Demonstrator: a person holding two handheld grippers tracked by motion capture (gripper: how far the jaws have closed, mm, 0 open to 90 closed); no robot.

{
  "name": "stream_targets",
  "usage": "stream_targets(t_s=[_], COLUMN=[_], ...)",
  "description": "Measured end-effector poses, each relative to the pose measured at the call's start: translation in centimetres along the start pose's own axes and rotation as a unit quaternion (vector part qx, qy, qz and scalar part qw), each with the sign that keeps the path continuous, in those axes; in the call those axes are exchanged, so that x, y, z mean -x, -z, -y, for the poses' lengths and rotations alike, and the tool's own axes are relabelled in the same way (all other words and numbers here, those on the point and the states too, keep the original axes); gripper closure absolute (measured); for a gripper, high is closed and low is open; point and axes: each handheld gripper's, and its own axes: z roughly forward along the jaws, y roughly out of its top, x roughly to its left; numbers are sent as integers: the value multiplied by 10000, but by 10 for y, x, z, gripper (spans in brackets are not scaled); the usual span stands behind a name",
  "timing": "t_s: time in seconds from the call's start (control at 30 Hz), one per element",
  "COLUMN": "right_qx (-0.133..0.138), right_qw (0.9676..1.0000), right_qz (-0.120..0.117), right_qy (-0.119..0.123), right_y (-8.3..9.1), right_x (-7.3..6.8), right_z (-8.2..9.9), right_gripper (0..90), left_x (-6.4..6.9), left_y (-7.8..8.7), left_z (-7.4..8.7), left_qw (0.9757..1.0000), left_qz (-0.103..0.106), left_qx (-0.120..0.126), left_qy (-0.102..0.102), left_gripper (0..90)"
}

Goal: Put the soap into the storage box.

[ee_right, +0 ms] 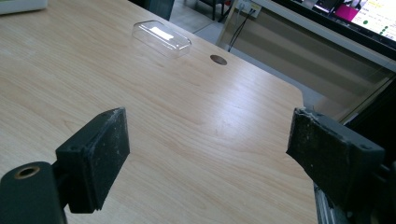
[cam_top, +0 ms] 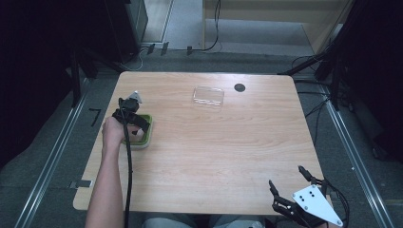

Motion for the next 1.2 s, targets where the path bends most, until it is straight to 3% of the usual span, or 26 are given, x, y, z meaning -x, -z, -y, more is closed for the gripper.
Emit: stream_targets(t_s=[0.27,0.63,1.2], right_qx=[8,32,59], right_qw=[10000,10000,10000], right_qz=[1,-23,-14], right_qy=[4,18,29], right_y=[1,0,1], right_x=[-1,-2,-3], right_z=[0,-1,-2], right_gripper=[133,133,133], left_x=[4,7,19], left_y=[14,18,35], left_z=[7,18,39], left_qw=[10000,9999,9997], left_qz=[-21,-29,30], left_qx=[14,-135,-35], left_qy=[-37,-81,-230], left_gripper=[124,66,36])
